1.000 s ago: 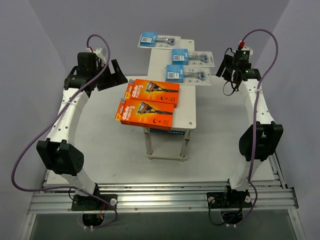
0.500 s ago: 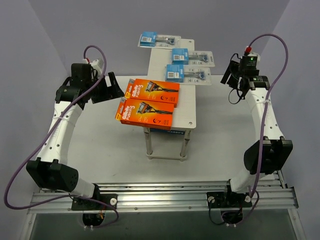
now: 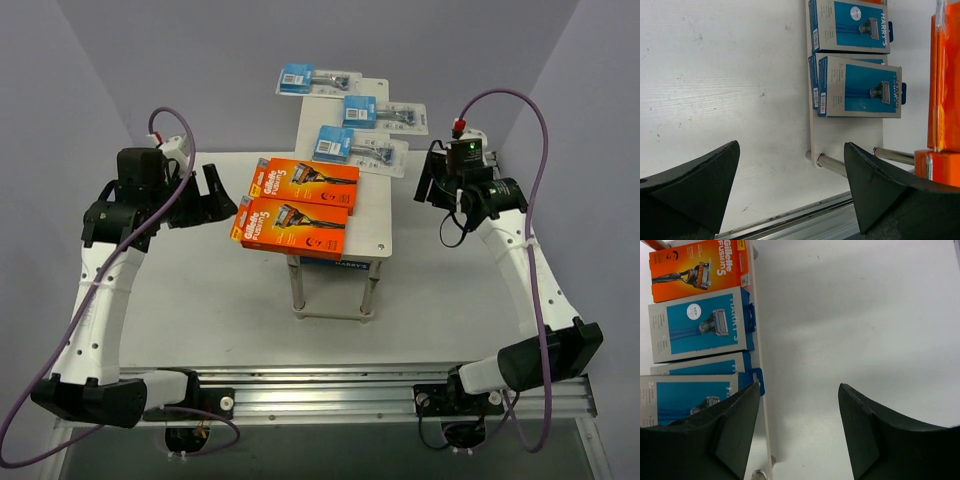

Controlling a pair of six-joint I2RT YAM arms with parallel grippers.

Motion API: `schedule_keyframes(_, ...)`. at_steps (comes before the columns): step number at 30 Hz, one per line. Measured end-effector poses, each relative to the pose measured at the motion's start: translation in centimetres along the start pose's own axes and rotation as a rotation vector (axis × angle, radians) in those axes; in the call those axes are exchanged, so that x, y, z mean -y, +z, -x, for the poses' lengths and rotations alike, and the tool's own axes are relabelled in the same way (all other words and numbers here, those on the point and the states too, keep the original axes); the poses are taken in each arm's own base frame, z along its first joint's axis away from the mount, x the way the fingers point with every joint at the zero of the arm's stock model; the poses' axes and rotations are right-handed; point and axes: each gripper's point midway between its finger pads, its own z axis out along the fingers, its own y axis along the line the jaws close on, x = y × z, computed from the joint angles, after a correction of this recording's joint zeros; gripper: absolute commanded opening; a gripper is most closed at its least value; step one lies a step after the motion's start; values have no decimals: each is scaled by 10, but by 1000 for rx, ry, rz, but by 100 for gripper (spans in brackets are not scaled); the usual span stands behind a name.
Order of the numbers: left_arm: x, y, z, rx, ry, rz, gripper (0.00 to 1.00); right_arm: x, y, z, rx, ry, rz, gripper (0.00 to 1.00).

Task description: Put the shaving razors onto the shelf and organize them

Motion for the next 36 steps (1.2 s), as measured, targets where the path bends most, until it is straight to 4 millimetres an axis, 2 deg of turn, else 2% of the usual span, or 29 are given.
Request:
schedule_keyframes(6, 3, -15, -12, -11, 7, -7, 94, 4, -26, 0, 24, 15, 0, 59)
schedule_keyframes(11, 20, -23, -22, -25, 35, -53, 94, -6, -39, -10, 13, 4, 26, 59)
schedule_keyframes(17, 41, -25, -32, -53, 60, -107, 94, -18, -45, -23, -15, -11, 51, 59)
schedule_keyframes(31, 57, -25, -46, -86, 30, -145, 94, -28, -73, -41, -38, -19, 95, 59)
schedule_keyframes(36, 65, -25, -53, -104, 30, -155, 94, -31, -77, -52, -59, -38, 105, 59)
